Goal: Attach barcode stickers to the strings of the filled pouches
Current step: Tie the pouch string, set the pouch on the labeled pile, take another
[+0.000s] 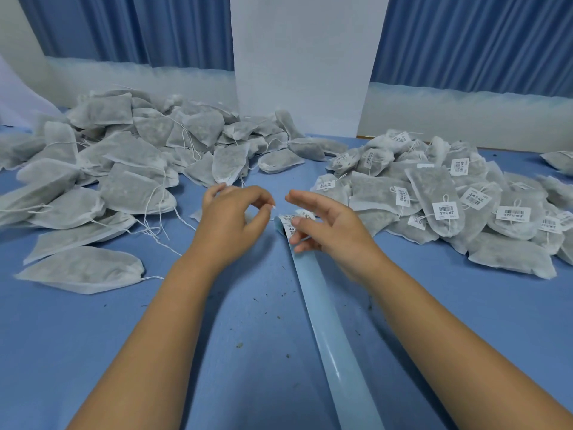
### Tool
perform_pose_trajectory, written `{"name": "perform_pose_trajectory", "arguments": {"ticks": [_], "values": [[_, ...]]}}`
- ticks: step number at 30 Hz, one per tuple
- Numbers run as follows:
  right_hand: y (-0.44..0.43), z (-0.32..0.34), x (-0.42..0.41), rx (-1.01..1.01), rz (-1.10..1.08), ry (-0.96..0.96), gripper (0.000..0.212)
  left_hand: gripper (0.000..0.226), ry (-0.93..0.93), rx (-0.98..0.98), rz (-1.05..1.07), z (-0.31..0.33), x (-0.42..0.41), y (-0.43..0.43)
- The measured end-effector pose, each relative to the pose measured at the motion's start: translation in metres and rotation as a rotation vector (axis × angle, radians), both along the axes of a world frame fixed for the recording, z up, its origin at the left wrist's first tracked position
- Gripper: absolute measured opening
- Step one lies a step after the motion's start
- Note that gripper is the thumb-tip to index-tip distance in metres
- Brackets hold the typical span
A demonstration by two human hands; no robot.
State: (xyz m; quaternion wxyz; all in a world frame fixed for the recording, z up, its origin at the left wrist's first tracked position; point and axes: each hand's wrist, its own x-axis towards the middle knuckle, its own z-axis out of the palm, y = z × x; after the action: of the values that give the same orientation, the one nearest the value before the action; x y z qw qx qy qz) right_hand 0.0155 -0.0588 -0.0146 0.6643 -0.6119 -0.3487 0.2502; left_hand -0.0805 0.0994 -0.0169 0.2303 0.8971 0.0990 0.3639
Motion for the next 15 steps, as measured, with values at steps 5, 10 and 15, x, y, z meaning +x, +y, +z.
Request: {"name": "perform_pose_trajectory", "arguments": {"ticks": [5,10,15], "values": [[0.0011,0.0027,-0.0059,-0.008,0.044,0.049,0.04,0.014,-0.055,0.043,-0.169,0.0025,0.0004,-0.0102],[-0.0009,0.0029,-0.005,-0.11,0.021,0.006,0.01,0.009,-0.11,0.024,-0.16,0.0047,0.0003,-0.0118],[-0.0025,0.0076,-0.0039,0.004,-0.04,-0.068,0.014,0.005,0.025,-0.032,-0.162,0.0031,-0.0009,-0.0089]]}}
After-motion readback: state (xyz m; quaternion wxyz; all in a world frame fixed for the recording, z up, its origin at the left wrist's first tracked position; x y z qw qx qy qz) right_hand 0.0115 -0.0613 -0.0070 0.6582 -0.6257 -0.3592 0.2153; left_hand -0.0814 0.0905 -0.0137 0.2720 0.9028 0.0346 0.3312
